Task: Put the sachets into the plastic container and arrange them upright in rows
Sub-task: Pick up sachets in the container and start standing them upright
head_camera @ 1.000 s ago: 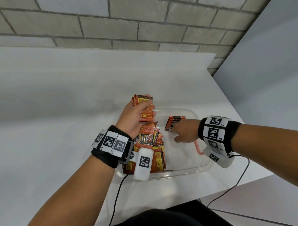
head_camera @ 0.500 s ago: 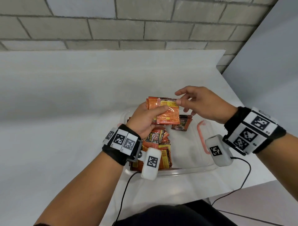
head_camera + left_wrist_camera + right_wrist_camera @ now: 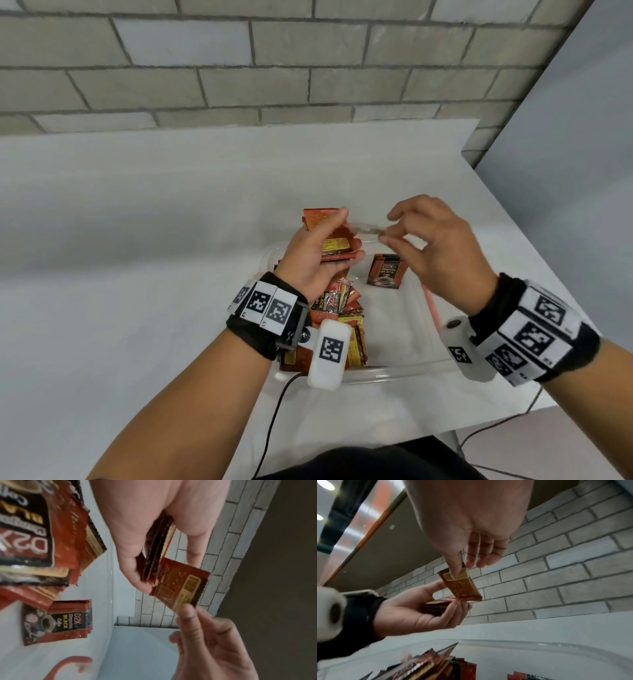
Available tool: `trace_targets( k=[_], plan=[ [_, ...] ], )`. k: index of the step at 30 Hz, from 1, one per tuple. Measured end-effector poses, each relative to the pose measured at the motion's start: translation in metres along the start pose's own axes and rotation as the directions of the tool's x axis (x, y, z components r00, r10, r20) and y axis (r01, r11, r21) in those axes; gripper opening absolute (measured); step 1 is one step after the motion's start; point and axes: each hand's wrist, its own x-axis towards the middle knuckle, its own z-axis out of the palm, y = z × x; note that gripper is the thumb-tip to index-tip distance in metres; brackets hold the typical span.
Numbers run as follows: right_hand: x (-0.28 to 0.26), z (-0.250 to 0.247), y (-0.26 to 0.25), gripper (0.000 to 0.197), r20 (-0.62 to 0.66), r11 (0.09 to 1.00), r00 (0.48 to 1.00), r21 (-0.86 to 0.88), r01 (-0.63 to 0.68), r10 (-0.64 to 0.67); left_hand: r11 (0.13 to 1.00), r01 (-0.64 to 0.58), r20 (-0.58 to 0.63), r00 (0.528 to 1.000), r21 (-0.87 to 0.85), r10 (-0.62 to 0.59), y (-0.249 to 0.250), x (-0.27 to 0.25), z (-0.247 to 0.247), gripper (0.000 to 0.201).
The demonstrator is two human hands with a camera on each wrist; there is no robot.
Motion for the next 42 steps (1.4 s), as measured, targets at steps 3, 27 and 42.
trace_targets(
  k=[3,27,42],
  plan=[
    [-0.006,0.005,0.005,0.017,0.167,0.989,0.981,-0.093,0.116,-0.1,0.998,-0.046,-0.003,0.999,-0.038,0.046,0.001,0.003,0.002,0.012],
    [0.025,0.007,0.042,0.002,0.728,0.902,0.536,-0.388,-0.19,0.427,0.998,-0.058,-0.161,0.985,-0.008,0.056,0.012,-0.001,-0.01,0.009],
    [0.024,0.031,0.044,0.009,0.719,0.822,0.49,-0.569,0.008,0.493,1.0,-0.025,-0.161,0.987,0.012,0.027,0.009,-0.004,-0.021,0.008]
  ],
)
